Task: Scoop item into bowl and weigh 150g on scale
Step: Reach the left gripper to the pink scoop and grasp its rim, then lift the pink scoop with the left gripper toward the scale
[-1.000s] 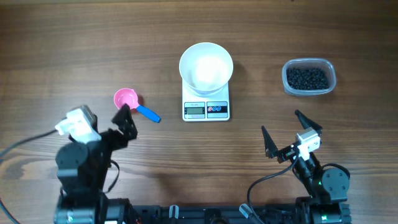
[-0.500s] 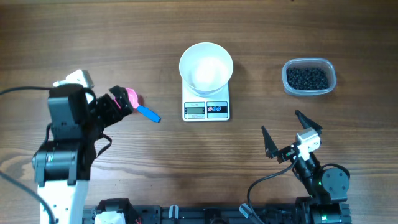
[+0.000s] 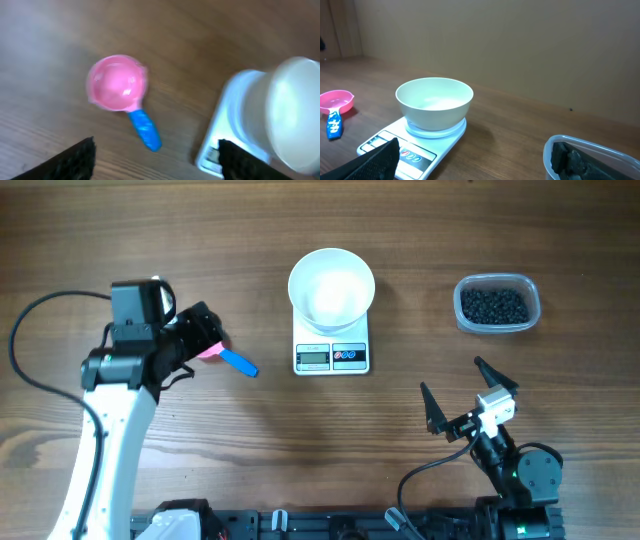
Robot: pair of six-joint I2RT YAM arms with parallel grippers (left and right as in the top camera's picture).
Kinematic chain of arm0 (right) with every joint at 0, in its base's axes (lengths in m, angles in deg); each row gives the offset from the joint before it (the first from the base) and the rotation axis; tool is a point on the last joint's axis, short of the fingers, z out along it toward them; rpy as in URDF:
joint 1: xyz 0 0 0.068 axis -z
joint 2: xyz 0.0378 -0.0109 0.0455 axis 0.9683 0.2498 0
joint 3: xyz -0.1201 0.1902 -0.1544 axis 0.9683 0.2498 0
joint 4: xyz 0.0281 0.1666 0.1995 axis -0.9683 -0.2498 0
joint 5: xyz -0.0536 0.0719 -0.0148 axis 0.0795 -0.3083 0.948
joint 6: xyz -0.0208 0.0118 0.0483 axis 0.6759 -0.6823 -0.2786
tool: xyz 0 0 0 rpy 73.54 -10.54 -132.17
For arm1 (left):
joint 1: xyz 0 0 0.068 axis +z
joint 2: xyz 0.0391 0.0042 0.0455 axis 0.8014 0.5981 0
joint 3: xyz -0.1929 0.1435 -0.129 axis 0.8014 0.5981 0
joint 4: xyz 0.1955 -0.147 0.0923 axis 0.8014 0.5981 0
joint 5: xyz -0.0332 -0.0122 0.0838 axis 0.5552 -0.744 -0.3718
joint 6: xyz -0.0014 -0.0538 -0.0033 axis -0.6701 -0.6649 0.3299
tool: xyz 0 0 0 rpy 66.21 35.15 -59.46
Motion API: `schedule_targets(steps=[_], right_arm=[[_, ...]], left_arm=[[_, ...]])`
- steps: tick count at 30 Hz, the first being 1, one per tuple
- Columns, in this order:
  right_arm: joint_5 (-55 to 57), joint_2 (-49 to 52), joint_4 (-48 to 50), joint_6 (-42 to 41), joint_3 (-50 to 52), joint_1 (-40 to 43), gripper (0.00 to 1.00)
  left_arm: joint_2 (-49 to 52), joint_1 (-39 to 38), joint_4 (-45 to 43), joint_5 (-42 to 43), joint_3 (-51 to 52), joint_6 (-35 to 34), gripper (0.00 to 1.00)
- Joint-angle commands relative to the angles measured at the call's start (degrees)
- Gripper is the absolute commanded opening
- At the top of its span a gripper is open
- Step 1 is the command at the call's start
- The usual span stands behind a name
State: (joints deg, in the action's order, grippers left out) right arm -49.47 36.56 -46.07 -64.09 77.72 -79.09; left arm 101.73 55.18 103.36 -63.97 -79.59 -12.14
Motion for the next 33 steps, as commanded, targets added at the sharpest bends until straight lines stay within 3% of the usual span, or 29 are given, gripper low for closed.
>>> schedule_targets(steps=[1,5,14,33], right_arm=[[0.4,-0.5,0.3,0.3,0.1,0.2,1.0],[0.4,-0.5,0.3,0.3,0.1,0.2,0.99],[0.4,-0.5,0.3,0.3,0.1,0.2,1.0],[0.4,-0.5,0.3,0.3,0.1,0.2,1.0]], left_arm=[[4.6,-0.2,1.0,-12.0,-0.9,-14.0,0.8],[9.4,-0.2,0.6,-14.0,-0.9,-21.6,0.83],[19.5,-0.2,-3.5,-15.2,-0.9,-26.8,0.69],[29.6,-0.2,-7.5,-15.2,-0.7,-29.5,0.48]])
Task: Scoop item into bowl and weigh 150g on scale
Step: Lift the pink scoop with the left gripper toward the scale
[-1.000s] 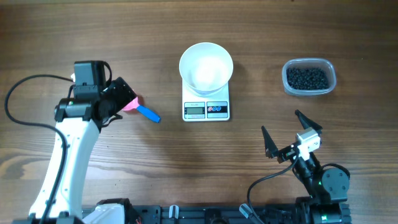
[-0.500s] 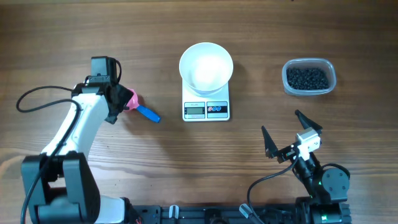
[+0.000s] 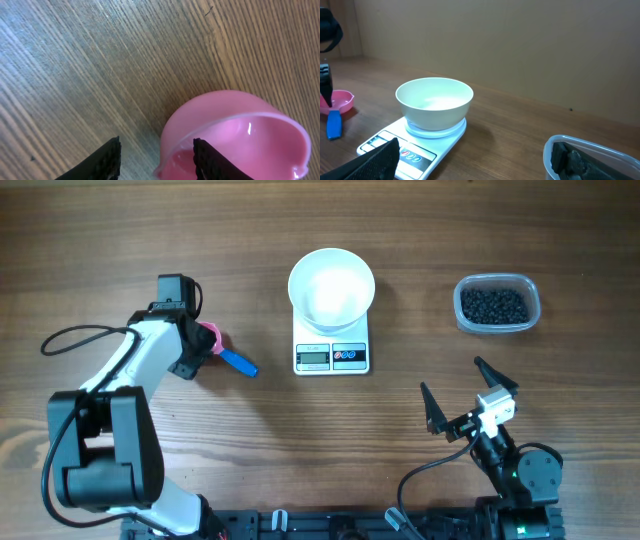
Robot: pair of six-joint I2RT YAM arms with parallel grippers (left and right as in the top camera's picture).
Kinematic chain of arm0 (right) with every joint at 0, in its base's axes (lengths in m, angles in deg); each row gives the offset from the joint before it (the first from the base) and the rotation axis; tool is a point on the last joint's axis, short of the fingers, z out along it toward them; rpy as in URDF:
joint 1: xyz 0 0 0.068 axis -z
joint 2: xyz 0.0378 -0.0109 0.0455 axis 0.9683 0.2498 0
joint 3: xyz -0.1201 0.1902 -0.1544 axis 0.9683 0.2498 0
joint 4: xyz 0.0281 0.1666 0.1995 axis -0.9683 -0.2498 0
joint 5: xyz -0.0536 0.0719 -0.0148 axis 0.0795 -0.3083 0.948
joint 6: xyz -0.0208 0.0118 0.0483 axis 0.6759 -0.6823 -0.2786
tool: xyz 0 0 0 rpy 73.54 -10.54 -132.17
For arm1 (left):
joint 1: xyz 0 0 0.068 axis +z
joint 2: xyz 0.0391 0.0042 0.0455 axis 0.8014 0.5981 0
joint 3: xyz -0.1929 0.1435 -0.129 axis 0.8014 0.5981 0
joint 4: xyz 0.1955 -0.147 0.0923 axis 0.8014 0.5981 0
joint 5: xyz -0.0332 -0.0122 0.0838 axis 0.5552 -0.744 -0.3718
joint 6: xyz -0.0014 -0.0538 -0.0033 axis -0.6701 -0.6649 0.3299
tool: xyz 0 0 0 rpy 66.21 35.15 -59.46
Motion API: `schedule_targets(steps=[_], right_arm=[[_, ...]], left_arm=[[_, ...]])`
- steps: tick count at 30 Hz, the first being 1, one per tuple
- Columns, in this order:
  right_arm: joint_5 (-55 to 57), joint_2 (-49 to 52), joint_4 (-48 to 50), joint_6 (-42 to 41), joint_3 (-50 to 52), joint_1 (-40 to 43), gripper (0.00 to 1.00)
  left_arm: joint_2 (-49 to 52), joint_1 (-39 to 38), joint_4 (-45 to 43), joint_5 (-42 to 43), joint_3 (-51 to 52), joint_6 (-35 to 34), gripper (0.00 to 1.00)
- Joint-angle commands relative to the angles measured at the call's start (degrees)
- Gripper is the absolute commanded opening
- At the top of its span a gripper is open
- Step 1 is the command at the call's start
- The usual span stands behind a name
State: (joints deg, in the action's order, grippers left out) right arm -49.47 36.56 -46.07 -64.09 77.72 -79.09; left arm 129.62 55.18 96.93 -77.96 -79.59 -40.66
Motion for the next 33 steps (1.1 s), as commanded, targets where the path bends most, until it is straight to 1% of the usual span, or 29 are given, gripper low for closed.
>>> schedule_targets(steps=[1,3,4,7,8,10,17,20,24,30,33], right_arm=[[0.4,-0.5,0.3,0.3,0.1,0.2,1.0],[0.4,-0.5,0.3,0.4,0.1,0.2,1.0],[0.4,-0.4,0.3,0.3,0.1,0.2,1.0],[0.4,-0.3,0.3,0.3,0.1,0.2,1.0],[0.4,-0.3,0.3,0.3,0.1,0.2,0.99],[0.4,-0.3,0.3,0.3,0.1,0.2,1.0],[0.4,-0.3,0.3,0.3,0.1,0.2,1.0],[0.4,-0.3,0.3,0.3,0.1,0.2,1.0],[0.4,-0.3,0.3,0.3,0.1,0.2,1.0],[0.4,-0.3,0.3,0.3,0.1,0.2,1.0],[0.4,-0.3,0.3,0.3,0.1,0.2,1.0]], left_arm=[[1.9,-0.2,-1.4,-1.2,-0.7,-1.0,0.46],[2.2,-0.2,-1.6,-1.2,-0.7,-1.0,0.39],[2.3,-0.2,-1.8,-1.2,-0.7,-1.0,0.31],[2.3,-0.2,-2.6,-1.2,-0.7,-1.0,0.2],[2.3,-0.2,-2.8,-1.2,-0.7,-1.0,0.13],[2.3,-0.2,-2.9,-1.2,-0.7,-1.0,0.04],[2.3,-0.2,-3.2,-0.2,-0.7,-0.9,0.04],[2.3,-0.2,-5.7,3.2,-0.7,-0.8,0.04],[2.3,-0.2,-8.7,3.4,-0.7,-0.7,0.04],[0.7,-0.2,-8.9,3.3,-0.7,-0.8,0.04],[-2.0,-0.2,-8.2,3.4,-0.7,-0.8,0.04]])
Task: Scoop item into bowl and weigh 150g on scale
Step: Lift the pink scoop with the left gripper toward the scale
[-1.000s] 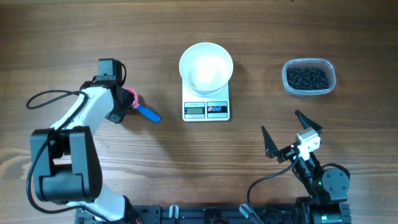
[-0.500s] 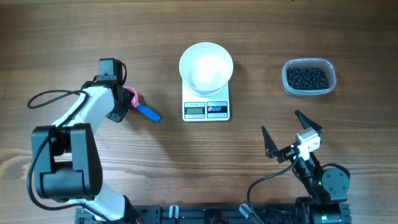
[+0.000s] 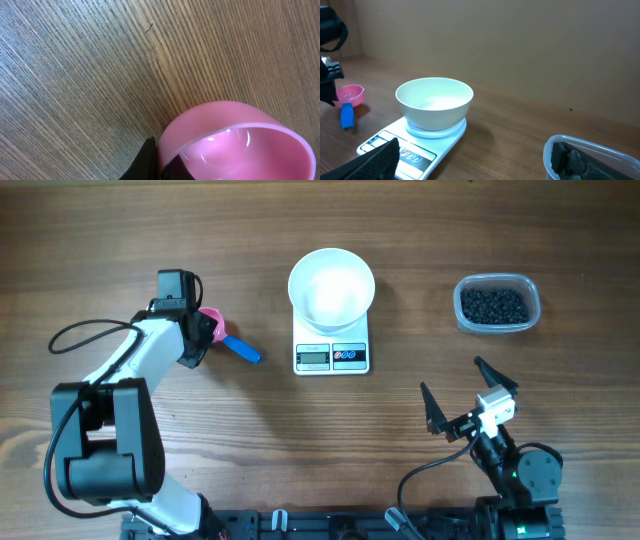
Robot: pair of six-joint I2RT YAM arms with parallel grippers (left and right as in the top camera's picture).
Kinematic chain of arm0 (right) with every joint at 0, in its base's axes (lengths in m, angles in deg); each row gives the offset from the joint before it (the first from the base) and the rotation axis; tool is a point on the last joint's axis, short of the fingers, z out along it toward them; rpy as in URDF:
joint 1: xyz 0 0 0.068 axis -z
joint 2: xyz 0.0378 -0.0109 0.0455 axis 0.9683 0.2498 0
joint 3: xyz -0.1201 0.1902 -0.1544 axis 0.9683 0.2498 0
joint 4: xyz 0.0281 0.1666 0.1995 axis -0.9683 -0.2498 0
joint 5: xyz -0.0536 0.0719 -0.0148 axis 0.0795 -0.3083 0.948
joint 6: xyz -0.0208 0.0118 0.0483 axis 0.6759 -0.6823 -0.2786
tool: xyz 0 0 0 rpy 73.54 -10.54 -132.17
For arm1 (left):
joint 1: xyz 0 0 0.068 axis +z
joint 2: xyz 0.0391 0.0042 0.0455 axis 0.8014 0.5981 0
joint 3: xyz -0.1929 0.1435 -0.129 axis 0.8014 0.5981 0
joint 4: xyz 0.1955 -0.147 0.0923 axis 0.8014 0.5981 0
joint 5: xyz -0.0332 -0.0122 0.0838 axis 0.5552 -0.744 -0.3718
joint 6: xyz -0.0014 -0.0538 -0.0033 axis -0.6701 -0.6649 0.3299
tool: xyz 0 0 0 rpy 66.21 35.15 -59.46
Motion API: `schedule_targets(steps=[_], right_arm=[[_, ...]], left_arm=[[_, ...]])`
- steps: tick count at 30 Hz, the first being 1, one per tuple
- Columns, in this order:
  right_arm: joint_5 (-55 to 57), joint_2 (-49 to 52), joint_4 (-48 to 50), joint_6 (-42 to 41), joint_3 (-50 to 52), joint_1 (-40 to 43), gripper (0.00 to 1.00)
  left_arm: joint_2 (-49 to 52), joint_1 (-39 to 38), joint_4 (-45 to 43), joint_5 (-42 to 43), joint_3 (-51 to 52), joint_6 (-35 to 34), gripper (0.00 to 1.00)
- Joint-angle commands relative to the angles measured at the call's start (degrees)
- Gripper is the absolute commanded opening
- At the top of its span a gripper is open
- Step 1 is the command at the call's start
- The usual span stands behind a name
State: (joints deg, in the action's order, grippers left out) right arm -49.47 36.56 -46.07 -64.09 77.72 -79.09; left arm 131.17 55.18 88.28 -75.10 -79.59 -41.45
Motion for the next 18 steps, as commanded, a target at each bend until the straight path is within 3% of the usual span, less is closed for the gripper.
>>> schedule_targets(steps=[1,9,18], right_arm=[[0.4,-0.3,0.3,0.3,0.1,0.2,1.0],[0.4,-0.3,0.3,0.3,0.1,0.2,1.0],[0.4,-0.3,0.3,0.3,0.1,0.2,1.0]], left_arm=[[-4.8,-0.2,1.4,0.5,-0.7,0.0,0.04],[-19.7,-0.2,11.3,2.2,-0.7,-1.4,0.04],[-28.1,-0.3,13.0,10.8,-0.7,-1.9,0.04]])
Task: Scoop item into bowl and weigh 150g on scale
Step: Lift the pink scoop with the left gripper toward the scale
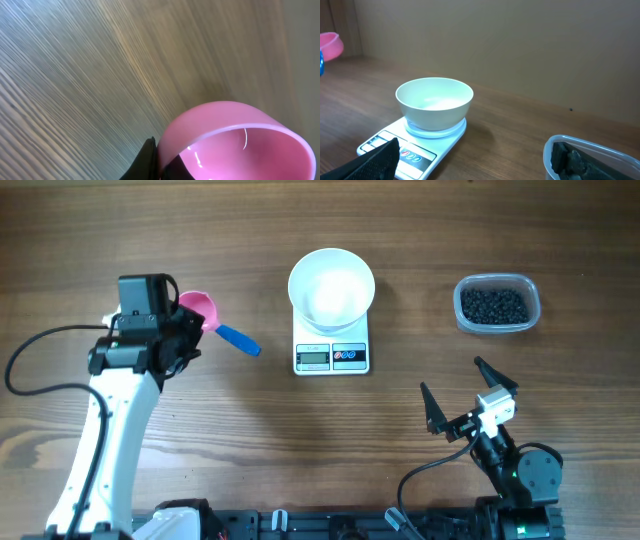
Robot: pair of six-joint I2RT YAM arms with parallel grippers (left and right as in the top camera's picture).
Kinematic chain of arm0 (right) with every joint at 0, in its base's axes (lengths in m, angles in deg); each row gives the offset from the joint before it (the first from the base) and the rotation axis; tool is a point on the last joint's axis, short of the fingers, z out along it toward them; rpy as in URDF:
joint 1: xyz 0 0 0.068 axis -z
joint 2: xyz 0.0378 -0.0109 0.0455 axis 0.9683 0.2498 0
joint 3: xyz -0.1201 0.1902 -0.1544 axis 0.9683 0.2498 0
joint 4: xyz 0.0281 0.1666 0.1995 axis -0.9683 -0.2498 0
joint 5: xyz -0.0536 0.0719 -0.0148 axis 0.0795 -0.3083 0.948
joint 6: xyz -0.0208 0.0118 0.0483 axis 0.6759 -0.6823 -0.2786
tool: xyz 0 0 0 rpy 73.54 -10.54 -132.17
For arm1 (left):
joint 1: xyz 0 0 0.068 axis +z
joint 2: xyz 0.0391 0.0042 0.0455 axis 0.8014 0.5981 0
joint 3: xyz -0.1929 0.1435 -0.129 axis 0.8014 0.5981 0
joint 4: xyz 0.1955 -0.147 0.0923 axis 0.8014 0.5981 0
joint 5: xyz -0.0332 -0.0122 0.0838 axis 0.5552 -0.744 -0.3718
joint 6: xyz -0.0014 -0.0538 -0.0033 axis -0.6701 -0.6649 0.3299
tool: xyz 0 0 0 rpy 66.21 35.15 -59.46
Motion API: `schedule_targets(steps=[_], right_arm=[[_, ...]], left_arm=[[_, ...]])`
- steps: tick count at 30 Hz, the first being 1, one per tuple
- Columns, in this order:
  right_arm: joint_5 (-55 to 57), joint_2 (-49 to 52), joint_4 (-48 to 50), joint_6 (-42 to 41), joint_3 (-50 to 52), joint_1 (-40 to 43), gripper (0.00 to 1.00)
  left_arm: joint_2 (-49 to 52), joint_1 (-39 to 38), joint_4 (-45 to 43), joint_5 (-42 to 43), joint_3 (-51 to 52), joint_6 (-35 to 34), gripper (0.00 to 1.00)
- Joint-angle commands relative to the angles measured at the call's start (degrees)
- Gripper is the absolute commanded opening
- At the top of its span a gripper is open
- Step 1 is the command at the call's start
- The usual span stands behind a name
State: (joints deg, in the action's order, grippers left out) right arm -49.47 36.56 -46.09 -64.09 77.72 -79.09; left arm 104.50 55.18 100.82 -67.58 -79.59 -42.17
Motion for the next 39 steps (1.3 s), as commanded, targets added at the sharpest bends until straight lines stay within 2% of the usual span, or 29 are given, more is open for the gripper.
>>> schedule_targets(steps=[1,12,26,29,30,32,37,39], right_arm=[[0.4,-0.3,0.3,0.3,0.1,0.2,1.0],[0.4,-0.3,0.3,0.3,0.1,0.2,0.99],[0.4,-0.3,0.3,0.3,0.1,0.2,1.0],[-0.5,-0.3,0.3,-0.7,0.1,0.2,1.0],[-1.7,-0.3,0.5,-3.1,0.1,0.2,1.0],[-5.5,-0.3,0.7,-16.1,0.1,0.2,1.0],[-14.5,-0.3,0.7,-69.3,0.1,0.2,1.0],[-15.8,-0.3,0.7,-74.8,0.1,0.2,1.0]], left_arm=[[-1.4,-0.3,0.5,3.3,-0.7,-1.4,0.04],[-2.5,-8.4,0.9,3.3,-0.7,-2.5,0.04],[-4.7,-8.8,9.2,3.5,-0.7,-2.5,0.04],[-4.7,-8.8,9.2,5.3,-0.7,-5.9,0.04],[-4.7,-8.8,9.2,6.2,-0.7,-7.0,0.04],[-4.7,-8.8,9.2,8.3,-0.7,-8.3,0.04],[-4.7,-8.8,10.3,10.4,-0.7,-16.8,0.04],[-4.7,-8.8,10.3,10.7,-0.7,-18.9,0.04]])
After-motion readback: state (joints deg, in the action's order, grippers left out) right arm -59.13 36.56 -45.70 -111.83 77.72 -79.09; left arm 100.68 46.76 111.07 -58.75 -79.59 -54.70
